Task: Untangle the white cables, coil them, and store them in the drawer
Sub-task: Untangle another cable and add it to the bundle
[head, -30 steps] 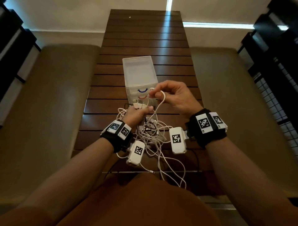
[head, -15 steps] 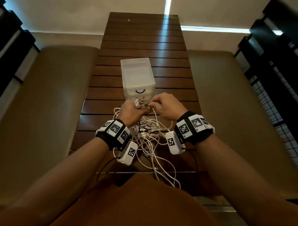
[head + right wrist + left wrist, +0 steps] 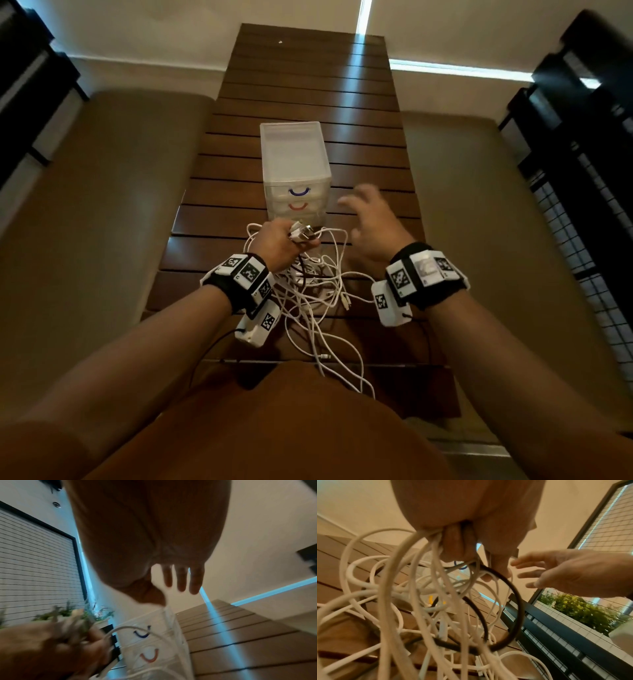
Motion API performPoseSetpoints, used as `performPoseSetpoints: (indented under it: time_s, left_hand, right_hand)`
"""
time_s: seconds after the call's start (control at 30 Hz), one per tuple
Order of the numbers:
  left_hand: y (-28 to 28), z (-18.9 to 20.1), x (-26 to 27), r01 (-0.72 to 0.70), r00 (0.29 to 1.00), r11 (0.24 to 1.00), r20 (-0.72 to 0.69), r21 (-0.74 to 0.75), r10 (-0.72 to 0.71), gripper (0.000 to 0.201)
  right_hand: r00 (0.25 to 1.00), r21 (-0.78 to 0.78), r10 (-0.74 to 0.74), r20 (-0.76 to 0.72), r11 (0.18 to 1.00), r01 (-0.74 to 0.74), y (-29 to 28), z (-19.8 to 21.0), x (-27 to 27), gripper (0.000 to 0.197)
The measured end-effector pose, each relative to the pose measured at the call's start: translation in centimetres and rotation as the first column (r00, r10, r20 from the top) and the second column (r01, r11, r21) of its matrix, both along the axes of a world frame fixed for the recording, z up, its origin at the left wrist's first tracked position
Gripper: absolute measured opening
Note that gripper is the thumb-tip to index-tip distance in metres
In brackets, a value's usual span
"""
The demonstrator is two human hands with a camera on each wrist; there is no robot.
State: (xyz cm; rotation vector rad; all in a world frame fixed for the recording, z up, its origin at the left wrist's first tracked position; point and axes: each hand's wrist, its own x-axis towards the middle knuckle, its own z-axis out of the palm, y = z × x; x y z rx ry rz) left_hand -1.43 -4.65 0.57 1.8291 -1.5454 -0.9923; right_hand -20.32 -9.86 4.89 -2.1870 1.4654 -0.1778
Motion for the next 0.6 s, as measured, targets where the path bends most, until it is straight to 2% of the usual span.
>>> performPoseSetpoints:
  time_s: [0.07,0.1,0.13,0.23,0.33,0.4,0.5,0.53,0.57,0.6]
  left_hand:
    - [0.1,0.2,-0.4,0.027,0.999,0.999,-0.042,0.026,-0.026,0.012]
    - [0.2,0.4,-0.4,0.036,0.999,0.999,-0.040,0.015,-0.035,0.010]
    - [0.3,0.6,-0.4,0.044,0.999,0.999,-0.028,0.007,-0.044,0.011]
    - [0.5,0.2,0.2,0.030,0.999,0.999,-0.016,0.027,-0.029,0.014]
    - [0.6,-1.1,1.6,0.033,0.994,0.993,0.098,0.113,-0.044,0.016]
    - [1.1,-1.5,2.1,0.039,0.994,0.986,0.093,0.160,-0.054,0.015]
    - [1.2,-1.4,2.1,0.032,0.995,0.992,0.086,0.121,-0.043,0.014]
    - [1.0,-1.2,1.9,0.034,0.995,0.994,0.090,0.107,-0.044,0.014]
    - [0.8,-0.9,1.8,0.043,0.994,0.994,0.093,0.096,-0.052,0.015]
    - [0.6,-0.6,1.6,0.059,0.992,0.995,0.102,0.086,-0.068,0.018]
  right_hand:
    - [0.988,0.134,0.157,0.010,0.979,-0.157,1.1,-0.9,1.2,0.032]
    - [0.985,0.170,0.169,0.026,0.970,-0.171,1.5,-1.2,1.5,0.019]
    - [0.986,0.161,0.157,0.057,0.973,-0.164,1.7,-1.6,1.6,0.016]
    - [0.972,0.027,0.111,0.207,0.992,-0.120,1.6,-2.0,1.2,0.020]
    - [0.865,-0.056,0.004,0.502,0.998,0.029,0.6,-0.9,0.2,0.024]
    - [0.813,-0.068,-0.087,0.576,0.986,0.154,-0.9,-0.1,-0.8,0.027]
    - [0.874,-0.055,-0.156,0.460,0.977,0.204,-2.1,0.1,-2.0,0.022]
    - [0.902,-0.102,-0.180,0.393,0.966,0.237,-2.1,0.0,-2.3,0.017]
    - [0.934,-0.183,-0.186,0.306,0.951,0.250,-1.9,-0.2,-2.3,0.021]
    - [0.966,-0.260,-0.169,0.195,0.941,0.218,-1.5,-0.3,-1.9,0.035]
